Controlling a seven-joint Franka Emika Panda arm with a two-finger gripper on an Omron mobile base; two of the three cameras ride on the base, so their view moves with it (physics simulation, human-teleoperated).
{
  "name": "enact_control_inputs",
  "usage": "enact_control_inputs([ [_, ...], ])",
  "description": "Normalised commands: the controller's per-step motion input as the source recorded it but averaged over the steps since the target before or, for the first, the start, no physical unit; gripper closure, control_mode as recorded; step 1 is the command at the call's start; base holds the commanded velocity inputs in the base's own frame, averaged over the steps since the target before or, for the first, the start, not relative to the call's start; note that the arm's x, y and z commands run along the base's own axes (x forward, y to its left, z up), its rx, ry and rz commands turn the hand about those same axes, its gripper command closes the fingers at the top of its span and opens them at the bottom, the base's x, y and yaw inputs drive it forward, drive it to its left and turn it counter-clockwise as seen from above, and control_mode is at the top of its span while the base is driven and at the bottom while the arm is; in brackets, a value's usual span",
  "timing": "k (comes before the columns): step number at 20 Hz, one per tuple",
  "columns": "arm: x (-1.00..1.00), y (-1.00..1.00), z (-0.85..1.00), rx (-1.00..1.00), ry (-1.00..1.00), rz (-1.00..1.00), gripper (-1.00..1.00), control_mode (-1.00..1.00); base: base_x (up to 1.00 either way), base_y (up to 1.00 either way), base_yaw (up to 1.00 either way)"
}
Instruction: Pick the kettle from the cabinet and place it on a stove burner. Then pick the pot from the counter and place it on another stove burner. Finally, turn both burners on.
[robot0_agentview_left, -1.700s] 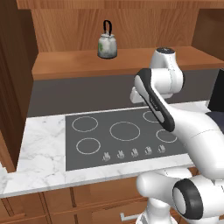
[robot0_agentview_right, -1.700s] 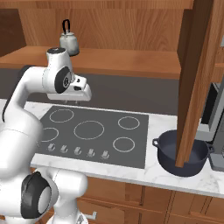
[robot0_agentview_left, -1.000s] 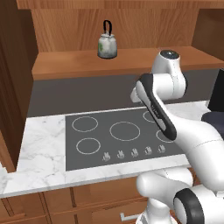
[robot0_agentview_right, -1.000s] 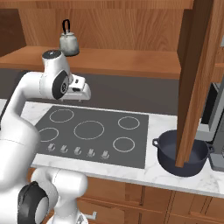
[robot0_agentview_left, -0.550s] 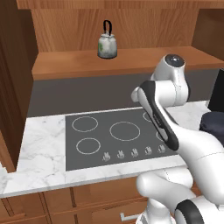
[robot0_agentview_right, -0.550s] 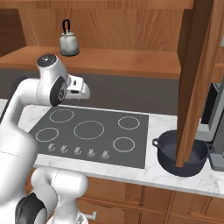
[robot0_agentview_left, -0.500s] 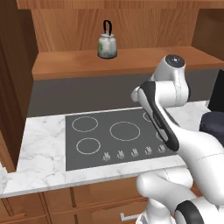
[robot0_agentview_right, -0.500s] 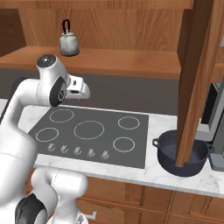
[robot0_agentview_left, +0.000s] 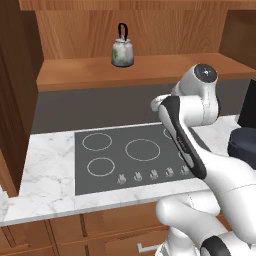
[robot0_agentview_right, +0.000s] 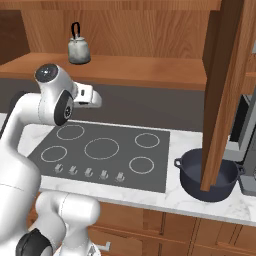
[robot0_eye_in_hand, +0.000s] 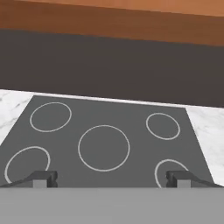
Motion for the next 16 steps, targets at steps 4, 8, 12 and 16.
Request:
enact_control_inputs([
  [4, 0.00, 0.02, 0.24, 0.00, -0.13, 0.00, -1.00, -1.00, 0.00, 0.00, 0.00],
  [8, 0.00, 0.02, 0.28, 0.00, -0.12, 0.00, -1.00, -1.00, 0.00, 0.00, 0.00],
  [12, 0.00, 0.04, 0.28, 0.00, -0.14, 0.00, -1.00, -1.00, 0.00, 0.00, 0.00],
  [16, 0.00, 0.03, 0.29, 0.00, -0.13, 0.00, -1.00, -1.00, 0.00, 0.00, 0.00],
])
